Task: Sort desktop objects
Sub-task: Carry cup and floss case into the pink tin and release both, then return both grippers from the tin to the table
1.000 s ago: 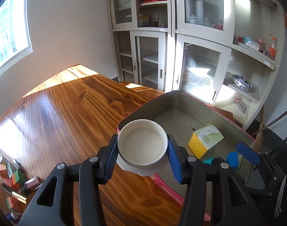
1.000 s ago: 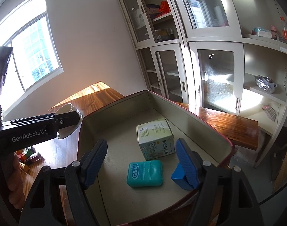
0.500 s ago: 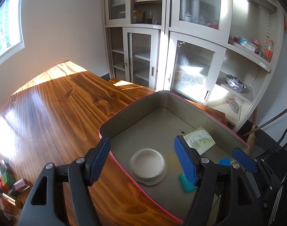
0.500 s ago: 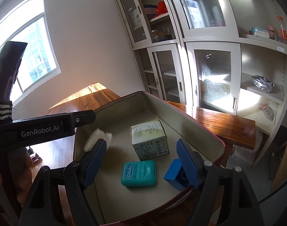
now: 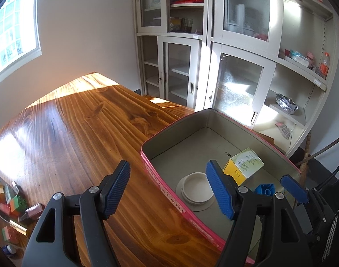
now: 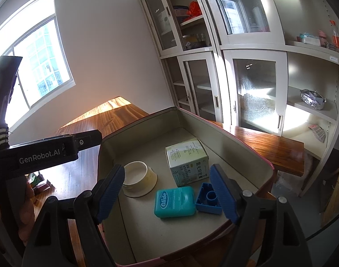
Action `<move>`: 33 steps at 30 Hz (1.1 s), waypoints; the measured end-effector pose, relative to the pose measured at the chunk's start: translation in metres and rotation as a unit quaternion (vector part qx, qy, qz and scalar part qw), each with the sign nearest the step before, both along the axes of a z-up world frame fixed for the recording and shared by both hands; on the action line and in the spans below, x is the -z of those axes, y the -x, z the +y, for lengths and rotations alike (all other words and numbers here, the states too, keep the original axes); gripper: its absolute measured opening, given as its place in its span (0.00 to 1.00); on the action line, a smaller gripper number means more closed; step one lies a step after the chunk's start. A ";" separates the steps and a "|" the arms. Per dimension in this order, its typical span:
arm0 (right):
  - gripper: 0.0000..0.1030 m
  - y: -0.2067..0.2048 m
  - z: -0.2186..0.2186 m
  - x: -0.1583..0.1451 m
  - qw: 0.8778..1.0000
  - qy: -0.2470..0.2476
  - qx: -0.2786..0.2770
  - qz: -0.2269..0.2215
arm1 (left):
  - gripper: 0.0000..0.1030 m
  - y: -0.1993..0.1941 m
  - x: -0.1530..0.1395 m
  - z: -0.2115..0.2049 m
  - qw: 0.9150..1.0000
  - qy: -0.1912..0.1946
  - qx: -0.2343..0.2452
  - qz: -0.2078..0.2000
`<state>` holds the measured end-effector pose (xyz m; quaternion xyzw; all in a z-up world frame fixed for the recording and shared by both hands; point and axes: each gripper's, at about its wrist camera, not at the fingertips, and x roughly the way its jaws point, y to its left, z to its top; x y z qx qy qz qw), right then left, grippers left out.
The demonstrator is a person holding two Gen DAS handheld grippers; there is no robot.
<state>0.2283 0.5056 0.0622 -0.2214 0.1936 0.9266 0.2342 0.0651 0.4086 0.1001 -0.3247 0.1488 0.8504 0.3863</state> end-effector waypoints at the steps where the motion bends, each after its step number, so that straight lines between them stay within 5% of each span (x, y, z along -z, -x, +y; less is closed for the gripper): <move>1: 0.80 0.001 -0.001 -0.001 1.000 0.000 -0.001 0.000 | 0.72 0.001 0.000 -0.002 1.000 0.000 -0.003 0.000; 33: 0.81 0.041 -0.072 -0.008 0.997 -0.019 -0.065 -0.020 | 0.72 0.036 -0.001 -0.118 0.995 -0.029 -0.096 -0.017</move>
